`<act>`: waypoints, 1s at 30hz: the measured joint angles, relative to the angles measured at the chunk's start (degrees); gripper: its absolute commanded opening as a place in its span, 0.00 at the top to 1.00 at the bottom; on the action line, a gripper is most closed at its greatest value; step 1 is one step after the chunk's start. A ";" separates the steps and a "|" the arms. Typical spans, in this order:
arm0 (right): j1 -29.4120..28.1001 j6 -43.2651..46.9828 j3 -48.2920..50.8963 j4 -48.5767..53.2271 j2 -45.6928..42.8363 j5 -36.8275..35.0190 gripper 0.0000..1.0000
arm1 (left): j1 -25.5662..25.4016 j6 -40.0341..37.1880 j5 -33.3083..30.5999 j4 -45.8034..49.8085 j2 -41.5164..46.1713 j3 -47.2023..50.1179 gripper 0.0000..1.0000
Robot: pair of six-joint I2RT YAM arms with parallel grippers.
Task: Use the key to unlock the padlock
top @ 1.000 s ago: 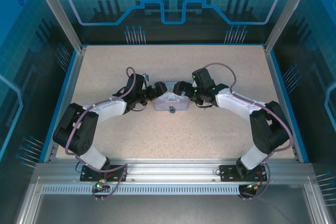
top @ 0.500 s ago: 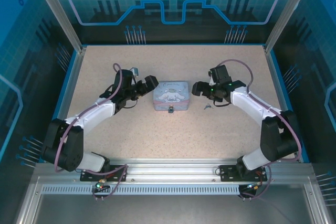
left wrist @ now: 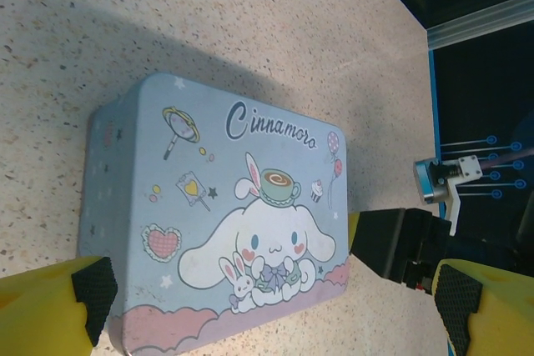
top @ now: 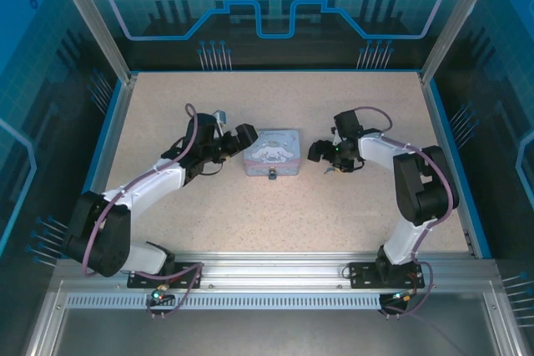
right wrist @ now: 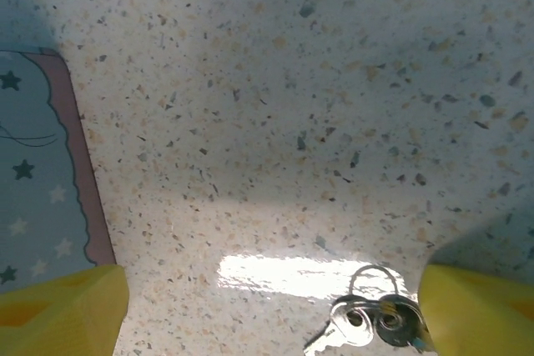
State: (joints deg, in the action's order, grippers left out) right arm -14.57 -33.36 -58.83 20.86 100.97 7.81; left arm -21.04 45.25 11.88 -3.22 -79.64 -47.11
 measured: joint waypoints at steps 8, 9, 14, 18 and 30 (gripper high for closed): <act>0.04 -0.04 3.65 -4.96 -2.01 1.73 0.10 | -1.33 1.36 0.00 -0.07 -1.33 -0.63 0.01; 0.00 -0.04 4.39 -5.62 -2.45 1.88 0.10 | -1.44 1.38 0.00 -0.09 -1.68 -0.74 0.01; -0.55 -0.46 8.81 -7.69 -5.79 3.26 0.11 | -2.03 1.42 0.02 -0.39 -3.28 -1.07 0.01; -1.99 -1.36 12.26 -8.02 -9.05 3.61 0.11 | -2.23 1.44 0.07 -0.92 -3.72 -1.07 0.01; -5.77 -1.84 11.54 3.37 -14.80 -4.35 0.22 | -2.49 1.92 0.46 -2.19 -3.80 -1.07 0.01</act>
State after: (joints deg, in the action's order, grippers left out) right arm -20.34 -35.20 -47.29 24.23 86.17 3.46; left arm -23.53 47.18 12.34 -5.41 -83.44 -48.18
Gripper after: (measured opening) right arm 0.808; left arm 0.989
